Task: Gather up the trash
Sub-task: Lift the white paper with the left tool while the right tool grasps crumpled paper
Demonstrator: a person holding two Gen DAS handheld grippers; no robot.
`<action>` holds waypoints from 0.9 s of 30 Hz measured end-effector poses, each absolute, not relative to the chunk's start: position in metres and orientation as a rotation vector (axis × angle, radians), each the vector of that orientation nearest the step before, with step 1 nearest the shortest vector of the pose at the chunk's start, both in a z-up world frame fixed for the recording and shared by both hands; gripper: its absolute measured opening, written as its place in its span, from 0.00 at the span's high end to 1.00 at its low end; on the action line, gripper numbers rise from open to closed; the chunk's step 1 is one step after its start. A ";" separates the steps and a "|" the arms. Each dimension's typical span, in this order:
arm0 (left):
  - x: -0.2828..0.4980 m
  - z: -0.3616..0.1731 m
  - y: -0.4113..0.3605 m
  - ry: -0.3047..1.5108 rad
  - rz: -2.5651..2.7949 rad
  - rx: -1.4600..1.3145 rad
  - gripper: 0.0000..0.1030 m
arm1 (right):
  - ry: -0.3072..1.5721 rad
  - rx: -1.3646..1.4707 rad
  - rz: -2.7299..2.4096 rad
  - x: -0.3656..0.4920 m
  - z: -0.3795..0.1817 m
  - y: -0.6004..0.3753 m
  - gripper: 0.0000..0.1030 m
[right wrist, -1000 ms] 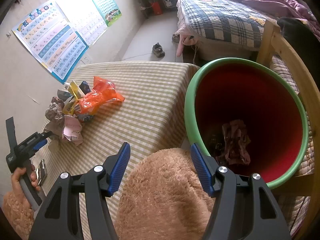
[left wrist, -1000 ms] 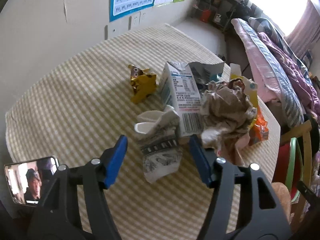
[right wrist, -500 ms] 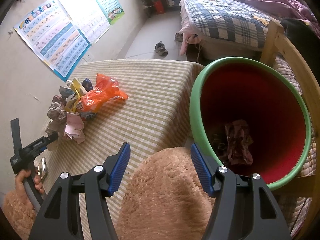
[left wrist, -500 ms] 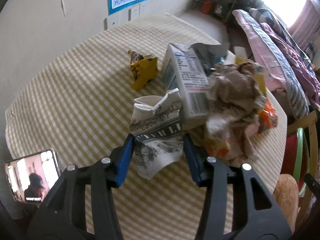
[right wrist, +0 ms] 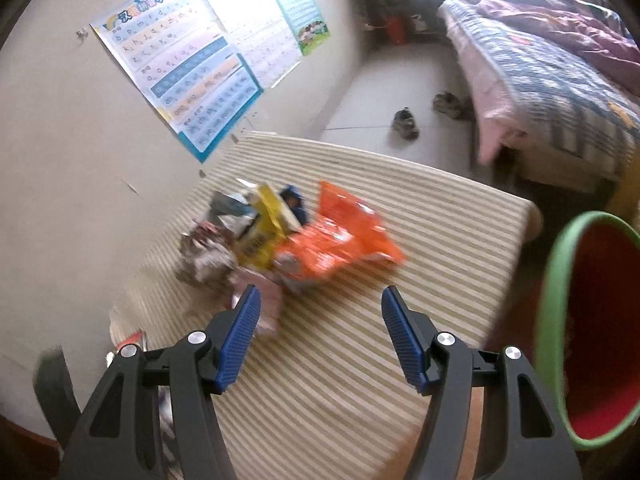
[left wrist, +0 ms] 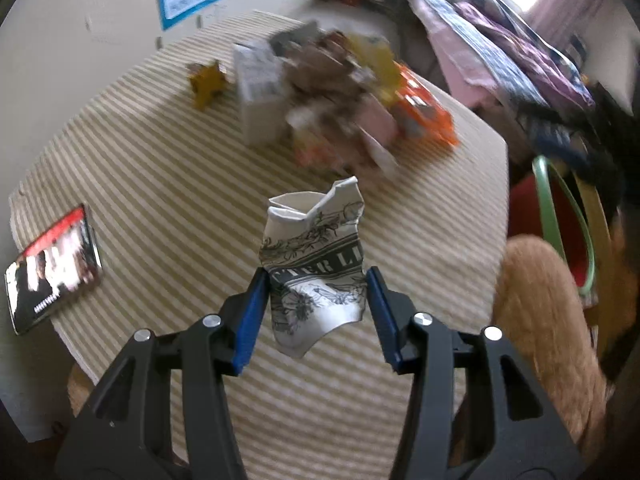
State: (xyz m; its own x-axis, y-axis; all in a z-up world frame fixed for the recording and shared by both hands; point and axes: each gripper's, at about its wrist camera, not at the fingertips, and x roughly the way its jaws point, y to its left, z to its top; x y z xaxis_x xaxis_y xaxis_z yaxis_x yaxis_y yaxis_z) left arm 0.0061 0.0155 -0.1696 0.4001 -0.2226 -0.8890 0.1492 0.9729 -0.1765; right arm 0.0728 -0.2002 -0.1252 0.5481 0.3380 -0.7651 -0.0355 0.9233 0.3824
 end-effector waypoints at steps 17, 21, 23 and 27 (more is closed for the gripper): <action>-0.004 -0.189 0.007 1.180 -0.304 -0.078 0.54 | 1.084 0.102 0.387 0.151 -0.149 -0.067 0.41; -0.005 -0.192 0.010 1.189 -0.308 -0.091 0.54 | 1.106 0.069 0.405 0.149 -0.157 -0.060 0.67; -0.005 -0.193 0.011 1.193 -0.308 -0.096 0.54 | 1.083 0.065 0.430 0.145 -0.152 -0.061 0.85; -0.003 -0.192 0.013 1.192 -0.309 -0.122 0.54 | 1.046 0.077 0.447 0.133 -0.139 -0.068 0.92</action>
State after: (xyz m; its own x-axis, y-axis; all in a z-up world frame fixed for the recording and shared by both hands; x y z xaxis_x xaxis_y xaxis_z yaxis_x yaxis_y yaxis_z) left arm -0.0026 0.0126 -0.1922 0.3339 -0.2997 -0.8937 0.1718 0.9516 -0.2550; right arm 0.1329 -0.0681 -0.1394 0.4199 0.3923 -0.8184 -0.3198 0.9079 0.2712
